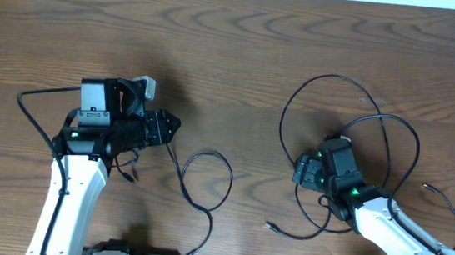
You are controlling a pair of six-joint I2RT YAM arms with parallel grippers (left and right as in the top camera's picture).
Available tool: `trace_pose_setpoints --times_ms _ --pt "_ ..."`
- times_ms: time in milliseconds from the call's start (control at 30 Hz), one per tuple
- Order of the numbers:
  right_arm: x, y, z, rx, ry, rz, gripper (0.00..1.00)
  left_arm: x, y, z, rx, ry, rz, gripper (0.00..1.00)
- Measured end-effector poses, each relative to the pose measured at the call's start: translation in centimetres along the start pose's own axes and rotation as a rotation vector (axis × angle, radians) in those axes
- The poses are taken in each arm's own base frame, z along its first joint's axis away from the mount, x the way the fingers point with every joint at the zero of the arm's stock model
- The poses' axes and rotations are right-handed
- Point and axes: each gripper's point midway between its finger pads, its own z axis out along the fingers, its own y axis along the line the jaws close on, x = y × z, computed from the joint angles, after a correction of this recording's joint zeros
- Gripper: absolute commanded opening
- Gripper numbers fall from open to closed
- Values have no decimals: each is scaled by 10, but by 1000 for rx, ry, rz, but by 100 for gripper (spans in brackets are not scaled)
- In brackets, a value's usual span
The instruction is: Untangle cables
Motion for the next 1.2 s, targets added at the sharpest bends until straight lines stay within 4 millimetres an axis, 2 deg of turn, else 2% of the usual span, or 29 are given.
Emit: trace_pose_setpoints --times_ms 100,300,400,500,633,733,800,867,1000,1067,1200 --pt "4 2 0 -12 20 16 63 -1 0 0 1 -3 2 46" --pt "22 27 -2 -102 91 42 65 -1 0 0 1 -3 2 46" --pt "37 44 -5 -154 143 32 65 -1 0 0 1 -4 2 46" --pt "46 53 -7 -179 173 28 65 -1 0 0 1 -4 2 46" --pt "51 57 -8 -193 194 37 63 -1 0 0 1 -4 3 46" --pt "53 56 -9 -190 202 49 44 -1 0 0 1 -4 2 46" --pt "59 54 -9 -185 231 64 44 -1 0 0 2 -4 3 46" --pt "65 56 -10 -193 260 78 51 -1 0 0 2 -4 3 46" --pt "68 59 -12 -209 283 107 55 -1 0 0 2 -5 3 46" --pt "68 60 -12 -208 283 126 54 -1 0 0 2 -5 3 46" --pt "68 57 -11 -191 278 181 43 -1 -1 0 2 -6 3 46"
